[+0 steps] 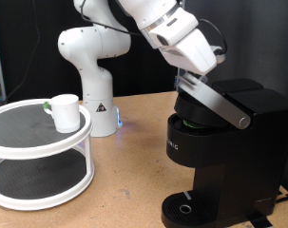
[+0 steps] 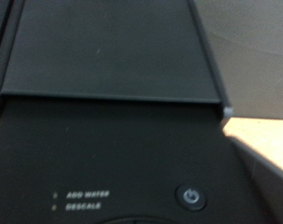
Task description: Make a cup of coffee with the keurig machine
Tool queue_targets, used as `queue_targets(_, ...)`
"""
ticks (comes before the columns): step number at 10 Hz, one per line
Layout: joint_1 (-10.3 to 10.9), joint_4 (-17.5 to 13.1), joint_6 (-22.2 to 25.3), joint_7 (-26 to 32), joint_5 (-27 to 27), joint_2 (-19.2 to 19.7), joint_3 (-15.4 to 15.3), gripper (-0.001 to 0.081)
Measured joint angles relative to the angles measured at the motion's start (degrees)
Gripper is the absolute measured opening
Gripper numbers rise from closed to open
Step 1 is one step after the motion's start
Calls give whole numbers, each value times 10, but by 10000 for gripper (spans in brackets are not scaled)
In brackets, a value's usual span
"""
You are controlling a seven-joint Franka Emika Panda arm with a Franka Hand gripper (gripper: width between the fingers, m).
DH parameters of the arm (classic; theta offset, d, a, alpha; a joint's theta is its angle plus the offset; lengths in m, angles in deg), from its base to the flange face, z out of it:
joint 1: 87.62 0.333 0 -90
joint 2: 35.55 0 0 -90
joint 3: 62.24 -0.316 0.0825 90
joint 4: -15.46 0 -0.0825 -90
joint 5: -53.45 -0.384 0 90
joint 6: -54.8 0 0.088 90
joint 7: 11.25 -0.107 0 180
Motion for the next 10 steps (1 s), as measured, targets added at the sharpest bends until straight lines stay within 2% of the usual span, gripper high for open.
queue_targets(4,-3,25,-15,19,12,0,2,7)
queue_targets(10,-3,55,-64,21,49,-1,-10,7)
